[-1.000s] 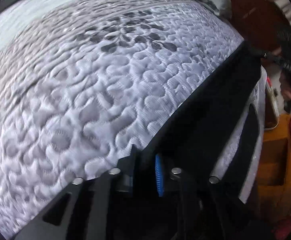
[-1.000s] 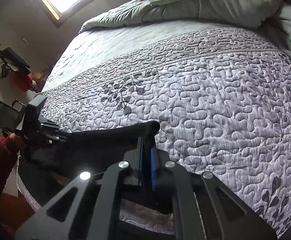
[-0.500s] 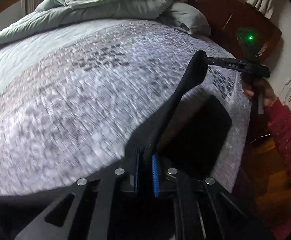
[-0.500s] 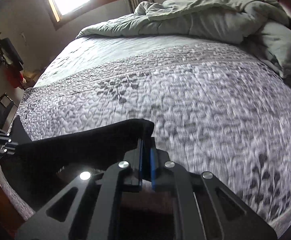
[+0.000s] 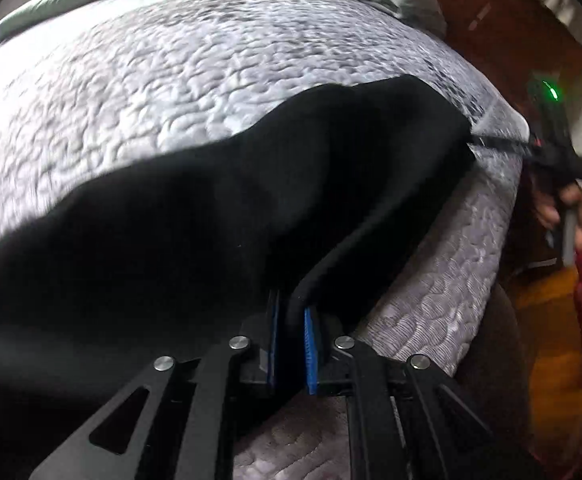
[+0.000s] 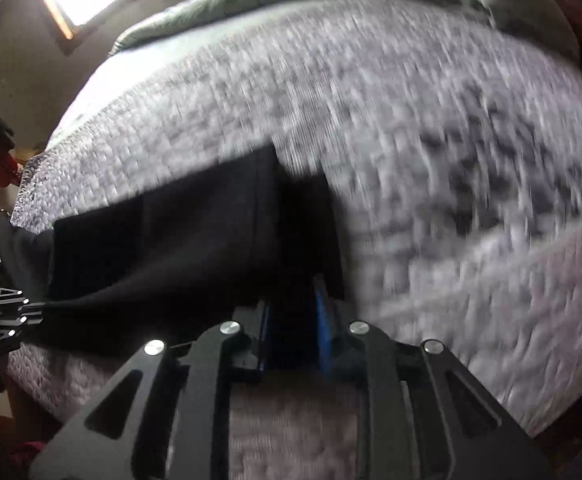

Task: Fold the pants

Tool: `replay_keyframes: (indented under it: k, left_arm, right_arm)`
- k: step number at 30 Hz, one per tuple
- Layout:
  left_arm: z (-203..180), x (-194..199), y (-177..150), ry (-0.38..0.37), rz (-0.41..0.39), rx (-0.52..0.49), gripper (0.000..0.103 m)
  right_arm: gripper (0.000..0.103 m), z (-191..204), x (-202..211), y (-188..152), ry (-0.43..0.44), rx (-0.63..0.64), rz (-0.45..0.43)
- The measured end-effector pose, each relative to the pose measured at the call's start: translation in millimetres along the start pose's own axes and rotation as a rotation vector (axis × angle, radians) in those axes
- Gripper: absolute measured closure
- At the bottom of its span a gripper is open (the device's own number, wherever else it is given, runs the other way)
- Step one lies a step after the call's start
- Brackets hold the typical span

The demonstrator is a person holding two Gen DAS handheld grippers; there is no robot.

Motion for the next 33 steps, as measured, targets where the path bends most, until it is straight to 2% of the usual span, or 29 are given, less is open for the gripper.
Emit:
replay_keyframes:
  k: [2,4,8,11,12,15,16,17,18,19,21,22,25,27,30,33]
  left_arm:
    - [2.4,-0.4,-2.0,-0.002,-0.019,0.036,0.092]
    - [5.9,-0.7,-1.5,-0.009,-0.026,0.064,0.092]
    - [9.1,0.1,-2.6,-0.017,-0.028,0.096,0.092]
    - [10.5,-0.5,-3.4,-0.015,-0.029,0.102,0.092]
    - [10.2,-0.6,-2.8,-0.012,-0.029,0.100,0.092]
    - [8.6,-0.4,-2.0,-0.005,-0.028,0.094,0.092]
    - [8.8,0.2,-2.6,-0.003,-0.027,0.093,0.091]
    - [8.4,-0.3,-2.4,-0.003,-0.026,0.094,0.091]
    - [8.5,-0.3,-2.0,-0.004,-0.025,0.098,0.091]
    - [7.7,-0.5,-0.8,-0.006,-0.023,0.102,0.091]
    - [6.0,0.3,0.1,-0.005,-0.024,0.105,0.091]
    - [5.0,2.2,0.0,-0.005,-0.028,0.106,0.091]
    - [-5.0,13.3,0.3,-0.008,-0.061,0.089,0.089]
    - [-15.8,18.0,0.4,0.004,-0.076,0.047,0.088]
    - [-22.9,2.8,-2.2,0.026,-0.037,0.022,0.088]
    - [-15.1,-12.0,-7.7,0.015,-0.018,0.066,0.088]
  right_arm:
    - [0.073,-0.1,3.3,-10.3,0.020,-0.034,0.032]
    - [0.053,3.6,10.4,-14.6,0.045,-0.061,0.045]
    - [0.051,15.8,25.3,-11.7,0.115,-0.095,0.049]
    - [0.040,21.1,26.9,-4.1,0.234,-0.158,0.057]
    - [0.033,22.5,22.9,-0.9,0.261,-0.181,0.071]
    - [0.033,20.2,5.4,7.4,0.303,-0.284,0.109]
    - [0.037,15.3,-4.8,9.4,0.324,-0.343,0.132]
    - [0.046,10.1,-14.2,10.0,0.324,-0.398,0.153]
    - [0.077,6.8,-20.0,10.8,0.329,-0.426,0.165]
    - [0.096,4.4,-29.0,11.6,0.363,-0.457,0.186]
    - [0.098,1.7,-29.7,11.0,0.406,-0.499,0.175]
    - [0.098,3.4,-23.1,12.6,0.414,-0.481,0.148]
    - [0.098,8.8,3.7,15.0,0.362,-0.404,0.072]
    - [0.098,7.1,11.0,13.0,0.329,-0.405,0.054]
    - [0.098,-0.4,-12.2,0.5,0.254,-0.442,0.118]
    - [0.097,-6.9,-31.2,-6.9,0.250,-0.480,0.155]
Point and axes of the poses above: each gripper's, at about its wrist camera, not at the fingertips, and x roughly against the way its jaws point, z to its left, y to its top, the point moved 1 cm from there along -x, roughly the way its jaws point, and after that the axes turned 5 degrees about -y, right-handed, at the moved point
